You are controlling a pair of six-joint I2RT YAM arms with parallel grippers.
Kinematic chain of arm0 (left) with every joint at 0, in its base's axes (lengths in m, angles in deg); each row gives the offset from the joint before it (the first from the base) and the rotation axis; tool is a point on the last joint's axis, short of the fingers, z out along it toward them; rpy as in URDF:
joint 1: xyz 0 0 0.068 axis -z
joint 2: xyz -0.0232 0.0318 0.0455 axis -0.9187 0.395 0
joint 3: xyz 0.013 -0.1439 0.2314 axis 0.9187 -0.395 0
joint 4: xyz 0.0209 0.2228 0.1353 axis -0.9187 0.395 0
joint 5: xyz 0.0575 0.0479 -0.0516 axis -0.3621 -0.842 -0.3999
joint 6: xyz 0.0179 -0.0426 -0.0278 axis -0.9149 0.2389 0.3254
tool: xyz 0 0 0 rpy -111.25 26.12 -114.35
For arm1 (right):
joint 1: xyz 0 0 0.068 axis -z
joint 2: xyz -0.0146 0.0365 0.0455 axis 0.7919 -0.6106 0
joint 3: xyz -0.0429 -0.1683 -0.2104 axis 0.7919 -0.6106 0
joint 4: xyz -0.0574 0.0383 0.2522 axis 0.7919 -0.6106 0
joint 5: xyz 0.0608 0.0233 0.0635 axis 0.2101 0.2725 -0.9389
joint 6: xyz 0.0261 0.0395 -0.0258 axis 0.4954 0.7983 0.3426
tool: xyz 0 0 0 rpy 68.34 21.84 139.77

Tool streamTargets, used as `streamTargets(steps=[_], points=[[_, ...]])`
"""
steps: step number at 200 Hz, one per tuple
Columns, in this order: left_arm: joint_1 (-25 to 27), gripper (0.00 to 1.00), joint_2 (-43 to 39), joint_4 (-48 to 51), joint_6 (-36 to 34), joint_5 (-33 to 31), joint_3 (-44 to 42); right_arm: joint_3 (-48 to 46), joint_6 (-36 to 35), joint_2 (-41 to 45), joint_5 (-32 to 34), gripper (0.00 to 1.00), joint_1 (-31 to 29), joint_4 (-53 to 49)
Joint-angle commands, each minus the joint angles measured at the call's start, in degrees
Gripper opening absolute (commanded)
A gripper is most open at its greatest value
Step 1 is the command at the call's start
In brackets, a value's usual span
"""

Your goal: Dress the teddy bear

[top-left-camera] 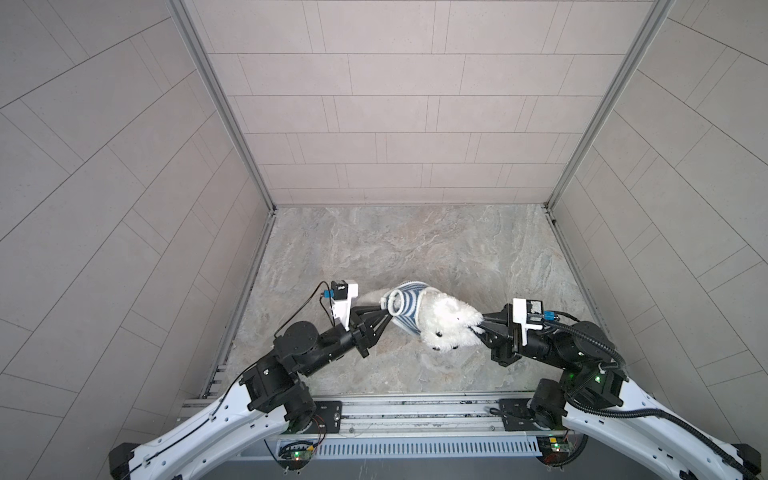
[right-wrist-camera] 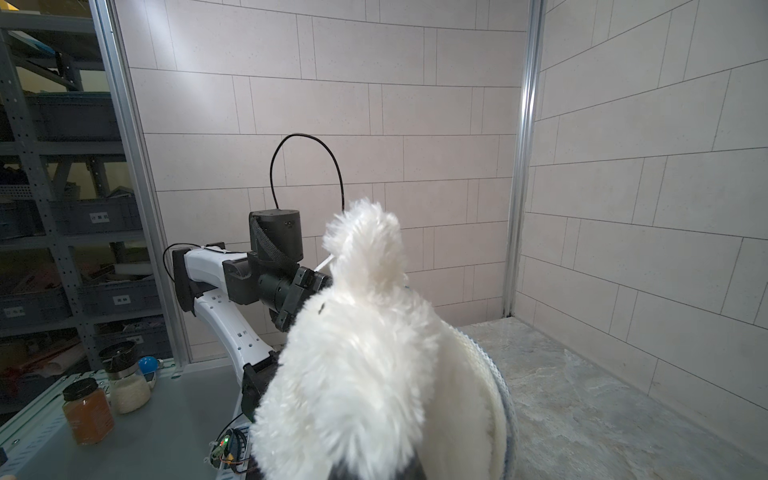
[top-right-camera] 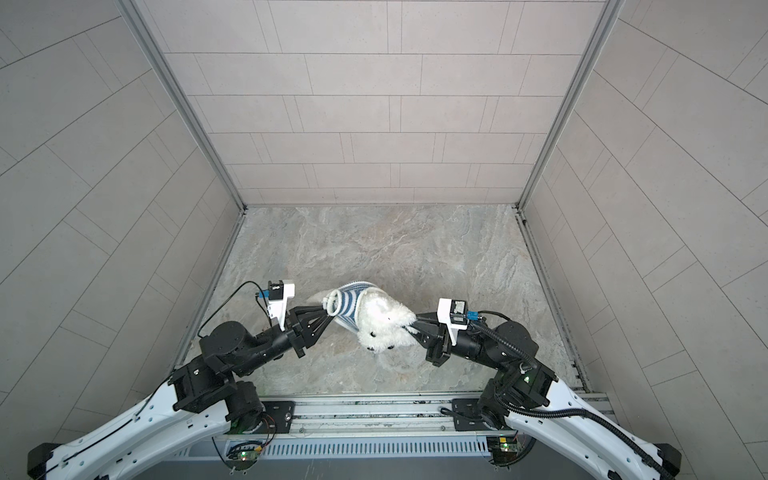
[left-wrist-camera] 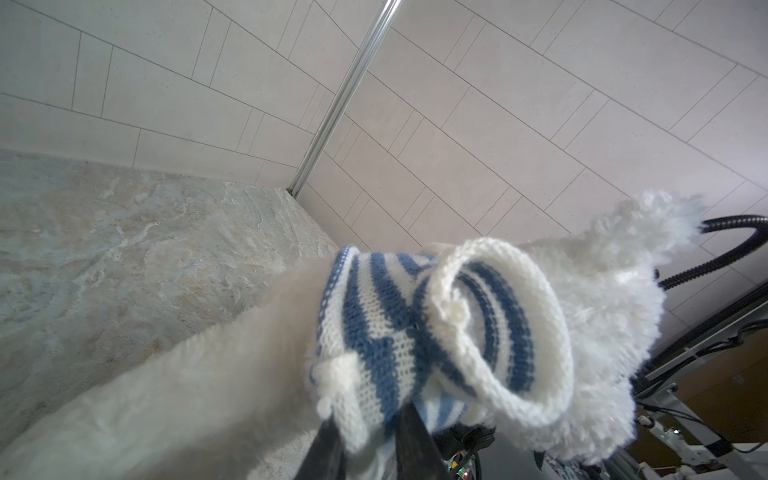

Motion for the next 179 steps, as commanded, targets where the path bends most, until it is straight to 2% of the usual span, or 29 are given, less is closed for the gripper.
streamTargets(steps=[1,34,74,89,135,179], points=[[-0.1,0.18,0.7,-2.1,-0.6,1.3,0.3,0.5,0.0,1.2,-0.1,0.0,0.1,4.3],[-0.1,0.25,0.3,-2.1,-0.2,0.8,-0.1,0.3,-0.5,2.5,1.4,0.0,0.1,3.3],[-0.1,0.11,0.1,-1.1,-0.1,-0.5,-0.3,0.3,-0.5,3.4,2.0,0.0,0.1,3.2],[-0.1,0.0,-0.3,-0.3,-0.2,-2.1,-0.3,0.4,-0.1,3.9,1.9,0.0,0.1,3.7],[-0.1,0.0,-1.3,0.9,-0.9,-4.8,0.3,1.3,-0.7,4.7,0.6,0.0,0.1,1.9],[-0.1,0.0,-1.1,7.5,-1.1,-11.2,0.7,0.6,-0.4,5.9,-4.2,0.0,0.1,5.4]])
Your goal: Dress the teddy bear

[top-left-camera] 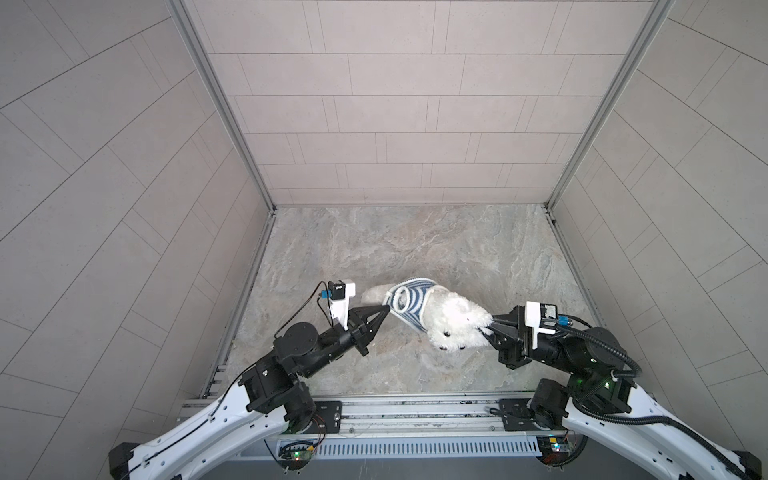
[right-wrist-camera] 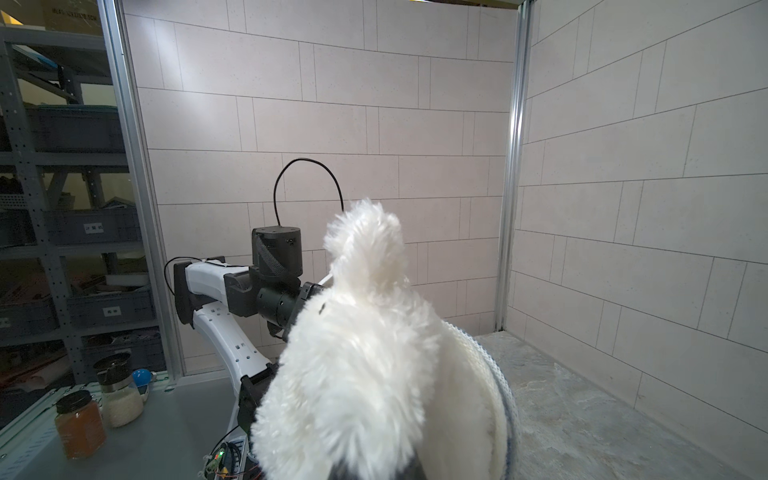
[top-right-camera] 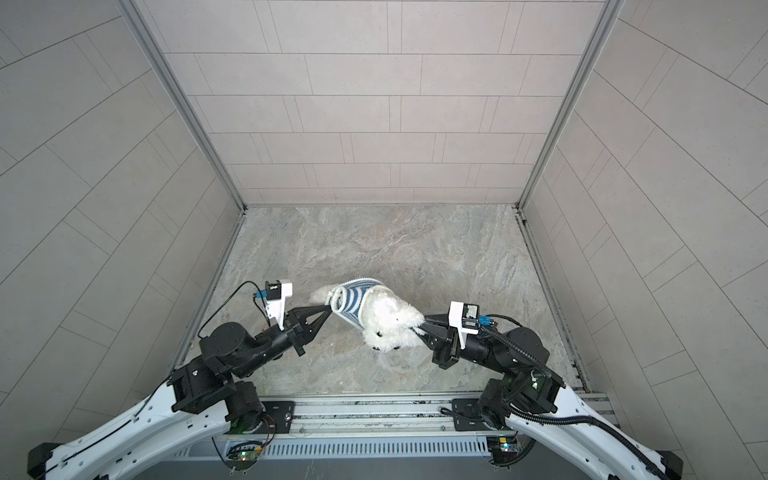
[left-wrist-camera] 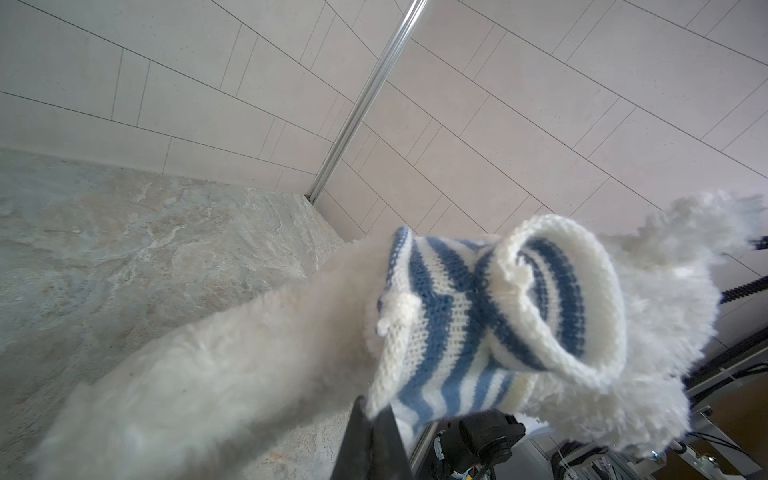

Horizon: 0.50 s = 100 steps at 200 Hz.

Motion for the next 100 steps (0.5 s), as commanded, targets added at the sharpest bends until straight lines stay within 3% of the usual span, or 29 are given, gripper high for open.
streamTargets(steps=[1,48,100], points=[[-0.2,0.0,-0.1,5.1,-0.9,-5.6,0.7,0.6,-0.3,1.7,-4.3,0.0,0.1,6.7],[-0.4,0.0,1.0,8.8,0.7,-10.2,0.1,0.5,0.8,1.9,-8.2,0.0,0.1,9.8],[-1.2,0.0,-0.5,8.1,2.1,-10.8,-1.5,-0.5,1.2,3.4,-9.1,0.0,0.1,10.3]])
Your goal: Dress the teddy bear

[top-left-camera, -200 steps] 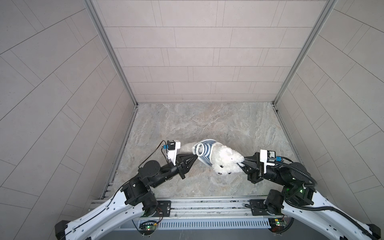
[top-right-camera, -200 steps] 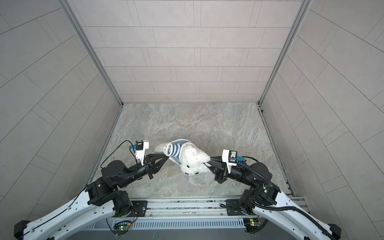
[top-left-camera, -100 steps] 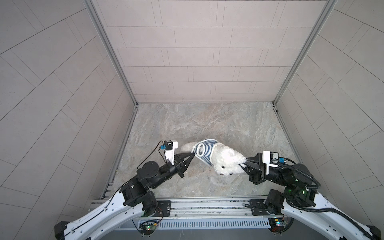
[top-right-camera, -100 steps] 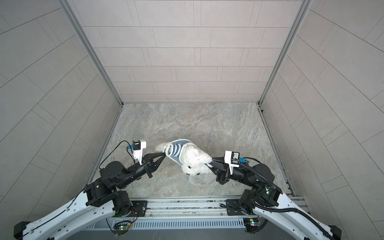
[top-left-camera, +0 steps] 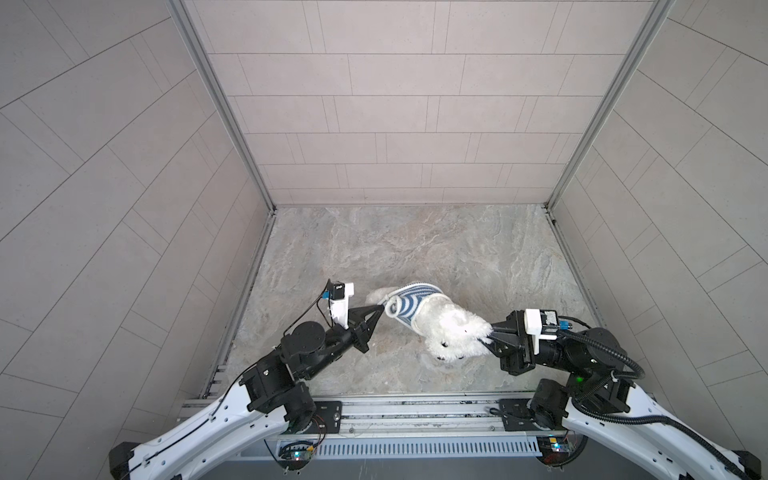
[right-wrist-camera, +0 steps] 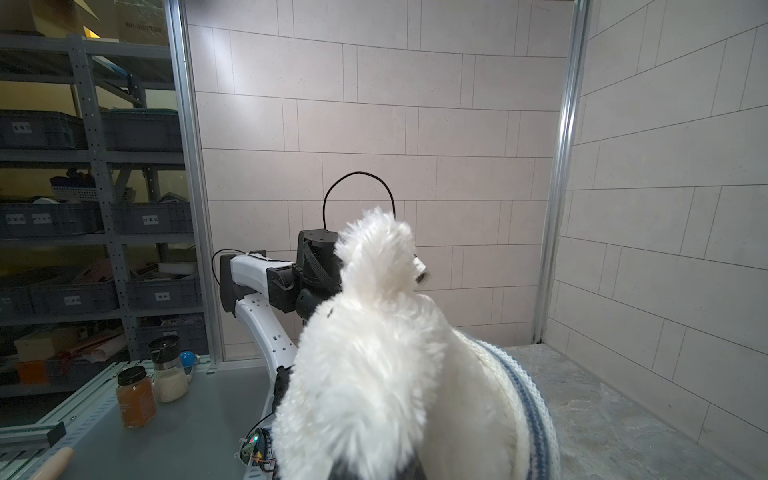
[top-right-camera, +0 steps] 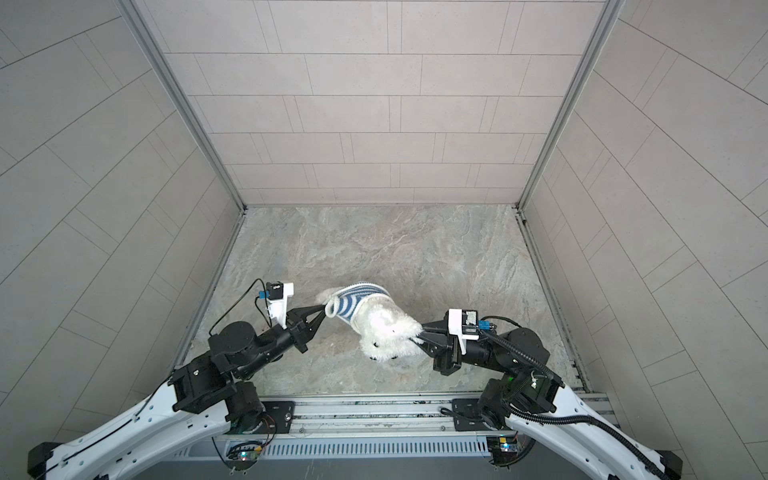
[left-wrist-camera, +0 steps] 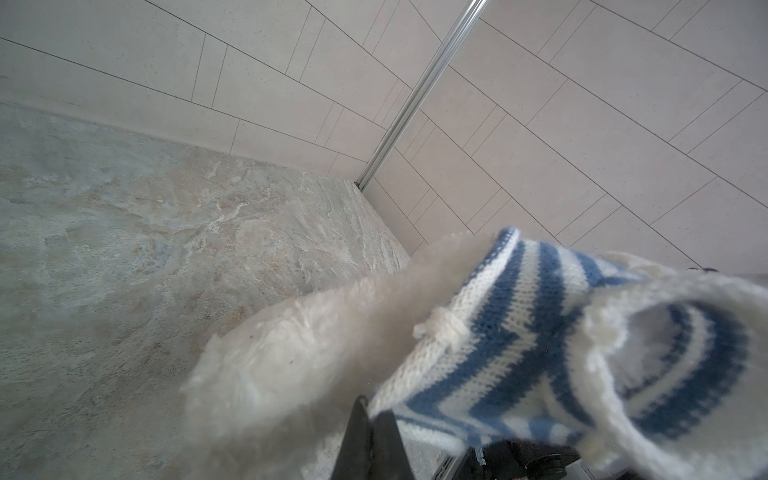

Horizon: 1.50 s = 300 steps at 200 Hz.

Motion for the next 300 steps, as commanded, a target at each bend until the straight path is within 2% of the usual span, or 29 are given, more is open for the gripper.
streamTargets(steps=[1,45,56,70,88,117,148,169,181,195,206,230,271,300], points=[[-1.0,0.0,-0.6,2.8,0.8,-4.7,-1.3,0.4,0.3,2.5,-2.9,0.0,0.1,8.7],[-1.1,0.0,-2.8,-1.2,3.3,-5.4,-4.3,0.2,0.6,2.7,-3.9,0.0,0.1,9.5],[-1.1,0.0,-2.9,-5.1,2.9,-2.9,-5.3,0.3,0.0,2.6,-3.5,0.0,0.1,8.3],[-1.1,0.0,-0.8,-10.5,1.0,4.8,-4.8,1.5,-1.5,1.6,-2.5,0.0,0.1,4.7],[-0.9,0.0,3.5,-10.5,-2.1,12.2,-1.0,1.9,-2.0,-0.4,-2.9,0.0,0.1,3.6],[-0.9,0.0,5.3,-9.8,-4.3,15.6,0.4,1.5,-1.8,-1.8,-5.1,0.0,0.0,7.1],[-0.9,0.0,3.7,-7.9,-6.2,15.9,0.8,1.0,-2.5,-1.6,-5.9,0.0,-0.1,8.0],[-0.9,0.23,1.4,-5.2,-7.5,15.2,1.2,1.5,-3.7,-1.7,-6.5,0.0,0.0,5.9],[-0.9,0.29,-0.2,-2.9,-8.1,14.3,1.4,2.3,-5.4,-1.6,-6.9,0.0,0.0,2.9],[-0.9,0.33,-1.9,-0.3,-8.6,13.5,1.6,3.5,-9.2,-1.3,-7.7,0.0,0.0,-3.5],[-0.9,0.31,-3.4,1.4,-8.5,13.4,1.5,4.4,-13.8,-1.0,-9.2,0.0,0.0,-8.3],[-0.9,0.31,-6.4,1.2,-7.9,16.6,0.9,5.3,-20.2,-1.6,-9.9,0.0,0.0,-13.8],[-0.9,0.44,-9.8,0.5,-7.3,18.2,0.0,6.0,-26.6,-2.8,-11.0,0.0,0.0,-12.9],[-0.9,0.53,-11.9,-0.8,-7.0,20.0,-0.5,7.3,-30.6,-2.7,-9.5,0.0,0.2,-16.5]])
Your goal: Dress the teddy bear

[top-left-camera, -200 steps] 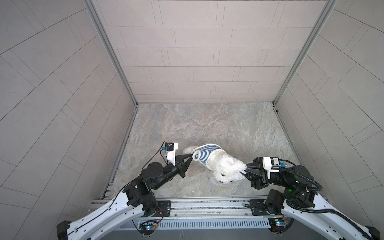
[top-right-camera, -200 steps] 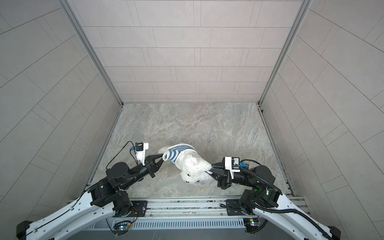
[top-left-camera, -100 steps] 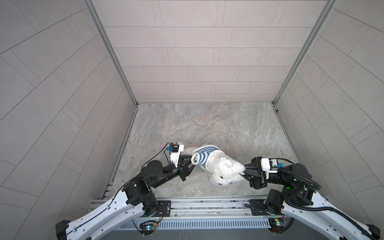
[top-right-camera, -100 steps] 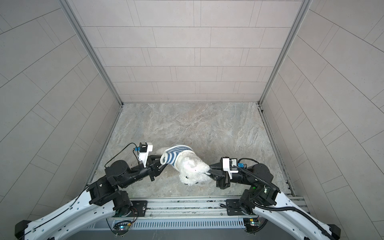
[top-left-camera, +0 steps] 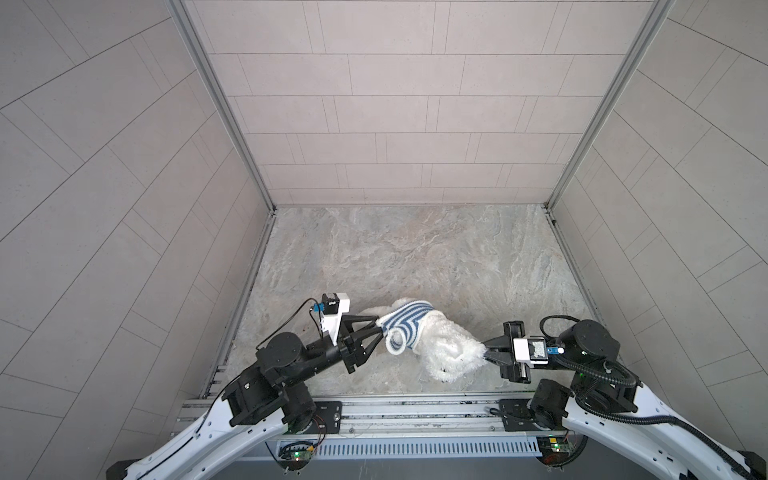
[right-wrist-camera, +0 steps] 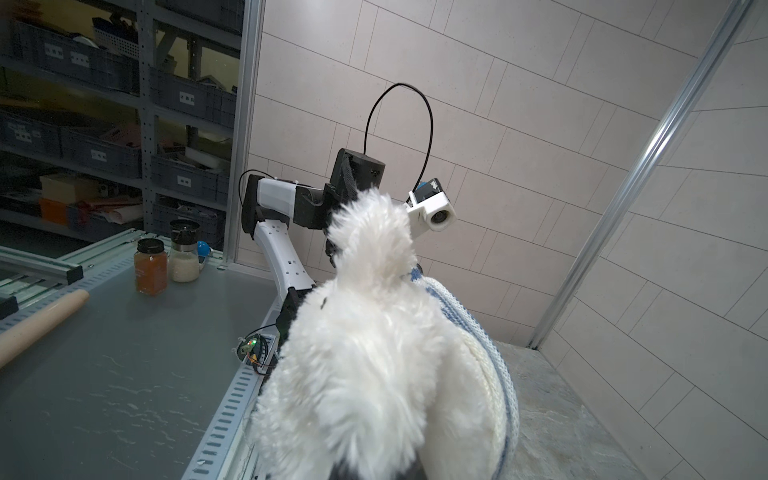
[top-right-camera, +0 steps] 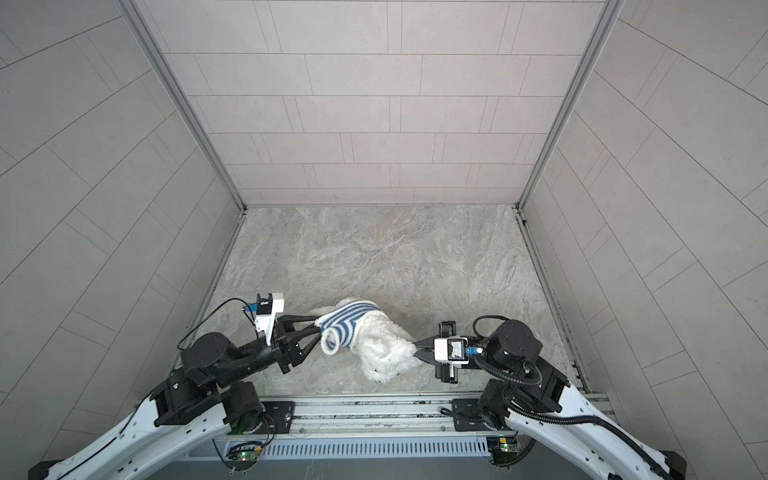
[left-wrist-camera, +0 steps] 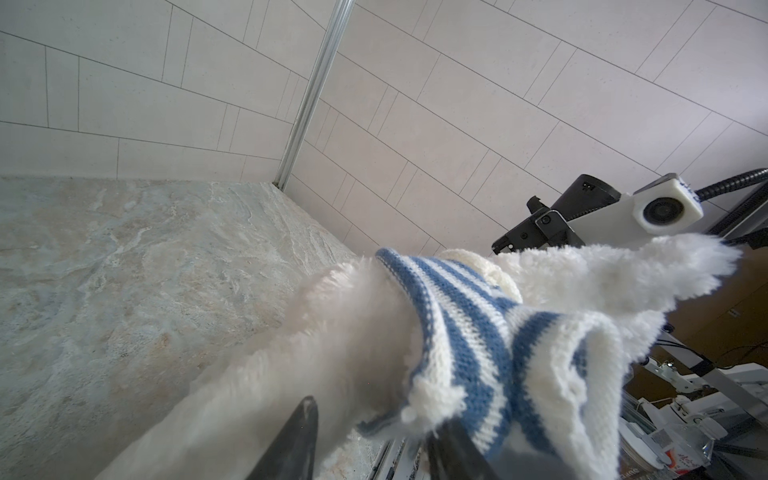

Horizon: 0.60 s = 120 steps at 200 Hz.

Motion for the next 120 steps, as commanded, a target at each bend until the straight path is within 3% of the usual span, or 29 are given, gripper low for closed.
streamTargets(steps=[1,77,120], points=[[-0.2,0.53,-1.9,-3.0,-0.2,2.9,-0.2,2.7,-7.3,0.3,-0.7,0.0,0.1,-1.9],[-0.2,0.58,-2.8,-6.2,1.5,8.7,0.0,3.5,-9.1,1.6,1.9,0.0,0.1,-3.0],[-0.2,0.56,0.7,-3.8,2.8,6.2,1.4,3.9,-9.2,2.2,1.4,0.0,0.1,-2.6]])
